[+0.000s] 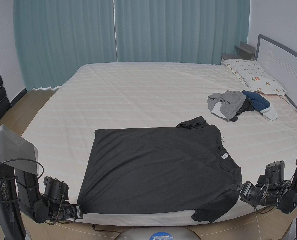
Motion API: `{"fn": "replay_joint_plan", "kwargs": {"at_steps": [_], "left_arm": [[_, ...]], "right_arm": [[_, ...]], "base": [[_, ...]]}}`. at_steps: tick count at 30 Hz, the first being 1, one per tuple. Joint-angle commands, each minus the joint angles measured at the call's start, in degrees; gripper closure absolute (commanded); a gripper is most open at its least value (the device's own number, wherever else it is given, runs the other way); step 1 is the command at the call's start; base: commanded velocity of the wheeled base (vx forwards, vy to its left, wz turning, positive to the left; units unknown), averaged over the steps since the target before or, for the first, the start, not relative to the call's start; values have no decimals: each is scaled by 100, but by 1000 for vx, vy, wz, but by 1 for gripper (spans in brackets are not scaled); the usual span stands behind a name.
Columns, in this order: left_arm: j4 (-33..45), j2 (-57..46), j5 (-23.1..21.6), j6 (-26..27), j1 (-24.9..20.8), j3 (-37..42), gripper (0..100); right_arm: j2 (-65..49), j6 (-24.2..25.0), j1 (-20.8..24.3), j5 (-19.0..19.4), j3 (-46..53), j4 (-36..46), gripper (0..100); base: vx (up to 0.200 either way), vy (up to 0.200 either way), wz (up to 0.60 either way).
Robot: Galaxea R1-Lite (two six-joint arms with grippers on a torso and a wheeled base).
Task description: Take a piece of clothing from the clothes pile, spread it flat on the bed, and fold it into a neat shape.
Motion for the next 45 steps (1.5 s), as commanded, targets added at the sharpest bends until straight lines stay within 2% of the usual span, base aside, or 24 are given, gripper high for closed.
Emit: {"fn": "replay_joint_plan", "kwargs": {"at_steps": [1,5,6,14,17,22,25,32,36,41,45], "left_arm": [[-2,42,1,1,-4,6,100],[-19,24,1,-8,-4,-20,100],[-19,24,1,-8,-4,-20,0],[-54,-108,1,-43,22,-73,0],[-19,-706,-52,-34,57,-82,0],[-37,-996,-104,-96,57,-266,0],[-37,-943,-104,-430,57,-513,0],[7,-723,-104,-1889,57,-1137,0],[-19,-626,-113,-2073,75,-1119,0],[-28,-618,-113,-2355,127,-1075,0],[-54,-521,-113,-2671,198,-1084,0]], "right_arm": [[28,-2,3,4,-4,-4,0],[36,-2,12,4,-4,-4,0],[36,-2,12,4,-4,-4,0],[19,-11,29,-5,4,-4,0],[-69,-2,56,-32,4,-4,0],[-104,42,143,-67,4,-285,0],[-60,50,205,-120,-4,-531,0],[89,15,302,-322,-312,-733,0],[54,-29,293,-541,-637,-689,0],[80,-55,302,-577,-1059,-557,0],[159,-161,310,-577,-1701,-39,0]], "base": [[0,0,0],[0,0,0],[0,0,0],[0,0,0],[0,0,0],[0,0,0],[0,0,0],[0,29,0],[0,200,0],[0,160,0],[0,0,0]]}}
